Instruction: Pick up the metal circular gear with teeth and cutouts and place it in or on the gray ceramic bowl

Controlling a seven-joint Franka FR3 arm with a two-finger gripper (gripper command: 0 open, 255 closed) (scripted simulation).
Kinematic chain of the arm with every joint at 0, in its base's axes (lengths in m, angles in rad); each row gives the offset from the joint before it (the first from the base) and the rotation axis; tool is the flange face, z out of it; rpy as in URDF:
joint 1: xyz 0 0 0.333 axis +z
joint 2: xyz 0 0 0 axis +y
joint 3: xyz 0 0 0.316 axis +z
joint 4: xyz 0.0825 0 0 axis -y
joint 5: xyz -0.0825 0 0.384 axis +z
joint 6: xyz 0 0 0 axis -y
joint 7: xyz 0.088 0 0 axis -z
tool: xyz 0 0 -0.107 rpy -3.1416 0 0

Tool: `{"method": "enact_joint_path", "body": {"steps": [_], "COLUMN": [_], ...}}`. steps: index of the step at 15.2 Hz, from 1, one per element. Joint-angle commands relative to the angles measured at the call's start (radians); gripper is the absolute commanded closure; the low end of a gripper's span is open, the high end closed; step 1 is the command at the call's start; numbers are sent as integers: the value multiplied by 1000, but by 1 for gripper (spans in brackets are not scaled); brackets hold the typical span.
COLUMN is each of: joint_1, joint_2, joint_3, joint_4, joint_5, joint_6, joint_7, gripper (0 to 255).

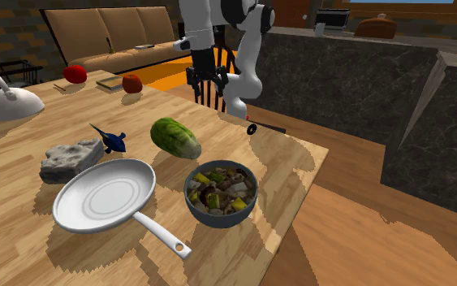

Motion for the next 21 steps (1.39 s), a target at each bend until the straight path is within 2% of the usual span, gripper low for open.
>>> {"method": "enact_joint_path", "body": {"steps": [1,9,16,21], "joint_1": [0,37,93,100], "joint_2": [0,-190,-230,-216], "joint_3": [0,238,497,530], "joint_4": [0,-212,-295,-343], "joint_5": [0,106,236,261], "joint_6": [0,90,181,243], "joint_7": [0,300,584,595], "gripper": [0,0,0,0]}}
